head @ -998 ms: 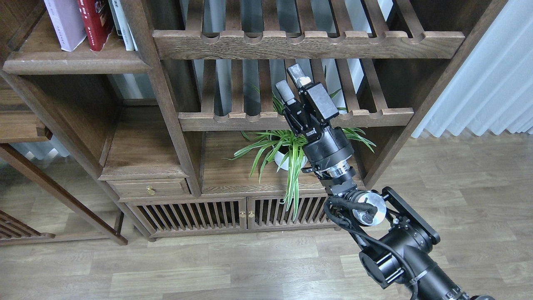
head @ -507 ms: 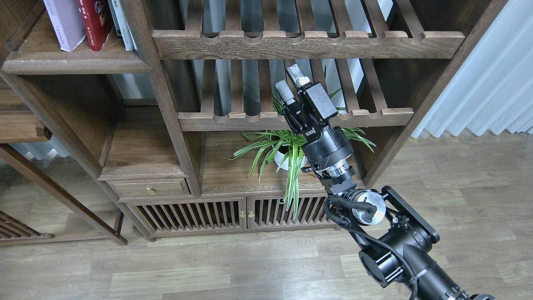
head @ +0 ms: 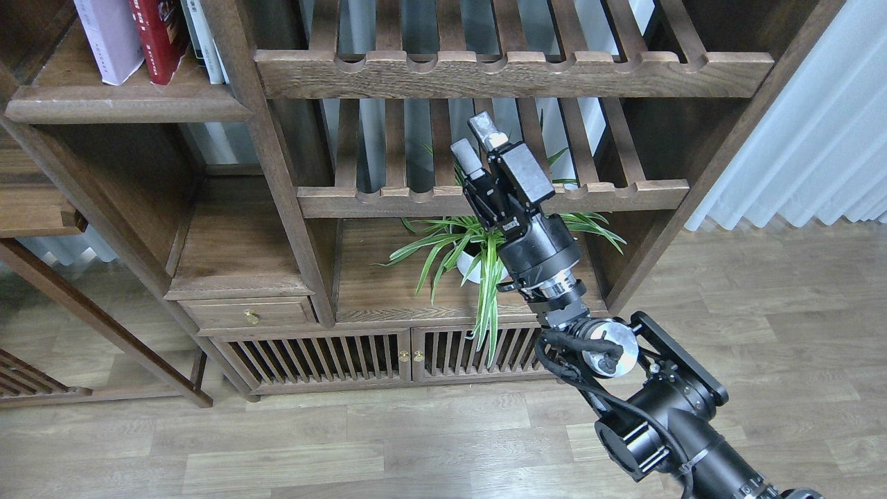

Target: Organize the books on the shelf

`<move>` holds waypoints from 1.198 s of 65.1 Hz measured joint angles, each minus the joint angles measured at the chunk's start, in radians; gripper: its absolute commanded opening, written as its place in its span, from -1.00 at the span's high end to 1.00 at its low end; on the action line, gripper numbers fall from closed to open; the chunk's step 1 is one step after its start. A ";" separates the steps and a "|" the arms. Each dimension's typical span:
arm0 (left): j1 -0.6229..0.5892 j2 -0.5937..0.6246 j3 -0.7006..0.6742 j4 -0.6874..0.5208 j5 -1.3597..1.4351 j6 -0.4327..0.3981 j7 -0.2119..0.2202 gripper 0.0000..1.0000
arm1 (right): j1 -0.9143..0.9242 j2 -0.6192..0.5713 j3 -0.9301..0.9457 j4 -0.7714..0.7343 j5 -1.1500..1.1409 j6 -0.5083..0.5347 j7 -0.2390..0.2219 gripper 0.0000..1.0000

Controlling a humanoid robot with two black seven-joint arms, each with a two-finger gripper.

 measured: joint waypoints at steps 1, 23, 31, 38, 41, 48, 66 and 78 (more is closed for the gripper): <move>-0.004 -0.008 0.000 0.006 0.006 0.000 -0.002 0.91 | 0.000 0.000 0.000 0.000 0.000 0.000 0.000 -0.55; -0.103 -0.155 -0.002 0.141 0.150 0.000 -0.057 0.90 | -0.002 0.000 -0.001 0.001 0.000 0.000 0.000 -0.55; -0.104 -0.176 0.005 0.165 0.193 0.000 -0.115 0.90 | -0.005 0.000 -0.001 0.002 0.000 0.000 0.000 -0.55; -0.104 -0.195 0.009 0.183 0.238 0.000 -0.167 0.90 | -0.006 0.000 -0.001 0.002 0.000 0.000 0.000 -0.55; -0.104 -0.203 0.011 0.191 0.257 0.000 -0.191 0.90 | -0.006 0.000 -0.001 0.002 0.000 0.000 0.000 -0.55; -0.104 -0.229 0.013 0.207 0.286 0.000 -0.233 0.90 | -0.007 0.000 -0.001 0.002 0.000 0.000 0.000 -0.55; -0.104 -0.286 0.016 0.217 0.330 0.000 -0.254 0.89 | -0.007 0.000 -0.001 0.002 0.000 0.000 0.000 -0.55; -0.103 -0.328 0.018 0.223 0.359 0.002 -0.266 0.89 | -0.011 0.000 -0.006 0.003 0.000 0.000 -0.001 -0.55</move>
